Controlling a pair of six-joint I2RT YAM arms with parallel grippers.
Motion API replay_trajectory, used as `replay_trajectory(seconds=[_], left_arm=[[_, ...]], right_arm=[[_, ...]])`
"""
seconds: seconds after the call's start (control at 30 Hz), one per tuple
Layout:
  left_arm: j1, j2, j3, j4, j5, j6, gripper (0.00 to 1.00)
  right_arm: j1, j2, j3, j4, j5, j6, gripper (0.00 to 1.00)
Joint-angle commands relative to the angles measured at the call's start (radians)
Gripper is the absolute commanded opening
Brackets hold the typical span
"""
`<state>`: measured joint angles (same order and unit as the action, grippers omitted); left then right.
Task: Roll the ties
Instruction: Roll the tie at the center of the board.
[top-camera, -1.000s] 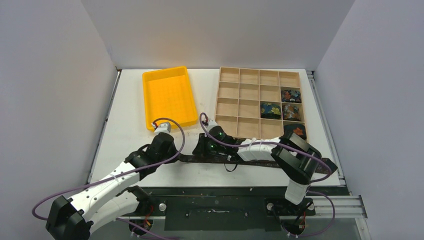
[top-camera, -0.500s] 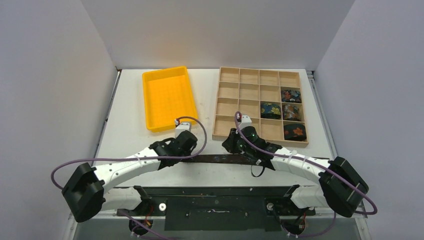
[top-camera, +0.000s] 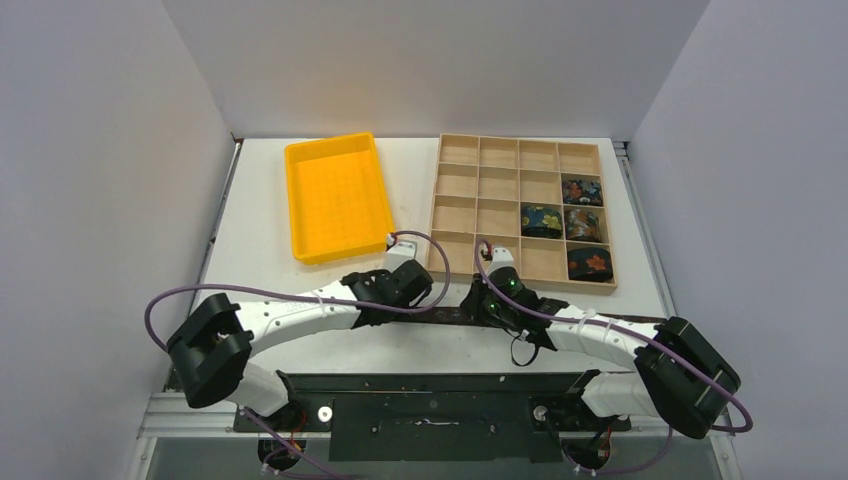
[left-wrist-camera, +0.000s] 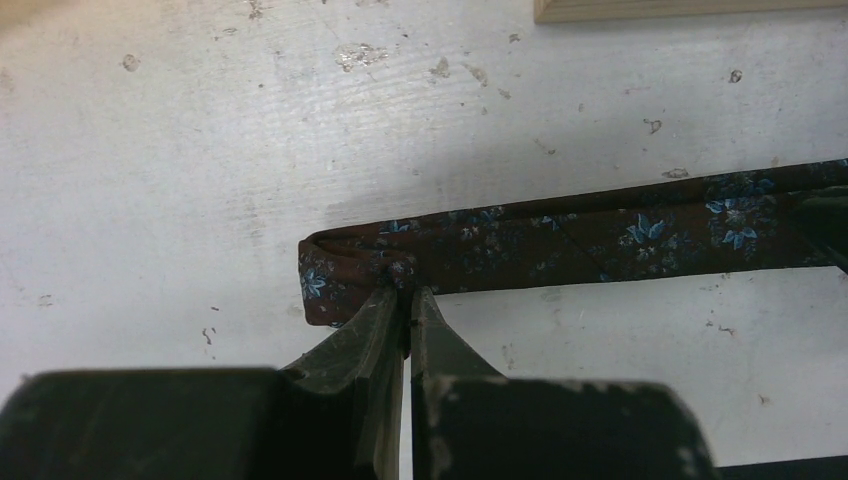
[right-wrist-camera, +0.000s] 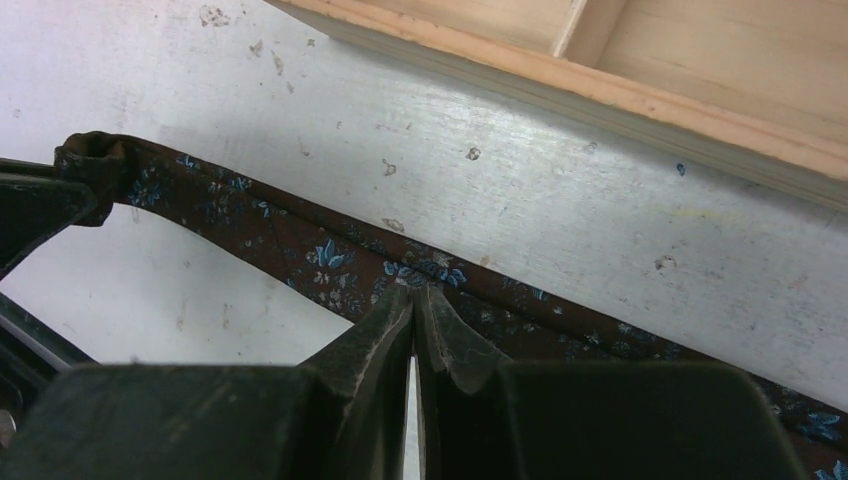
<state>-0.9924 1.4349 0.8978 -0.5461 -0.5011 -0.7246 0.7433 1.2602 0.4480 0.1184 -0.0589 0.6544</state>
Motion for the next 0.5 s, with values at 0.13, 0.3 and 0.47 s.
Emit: replay_trajectory(seconds=[0.13, 0.3, 0.47], left_arm=[[-0.043, 0.109, 0.089, 0.007, -0.019, -0.009, 0.0], [-0.06, 0.157, 0.129, 0.01, -0.016, -0.011, 0.0], [-0.074, 0.19, 0.152, 0.026, 0.0, -0.009, 0.0]], right_arm=[[-0.018, -0.05, -0.02, 0.047, 0.009, -0.01, 0.08], [-0.025, -0.049, -0.033, 0.053, 0.007, -0.009, 0.08], [-0.028, -0.044, -0.041, 0.058, 0.006, -0.007, 0.07]])
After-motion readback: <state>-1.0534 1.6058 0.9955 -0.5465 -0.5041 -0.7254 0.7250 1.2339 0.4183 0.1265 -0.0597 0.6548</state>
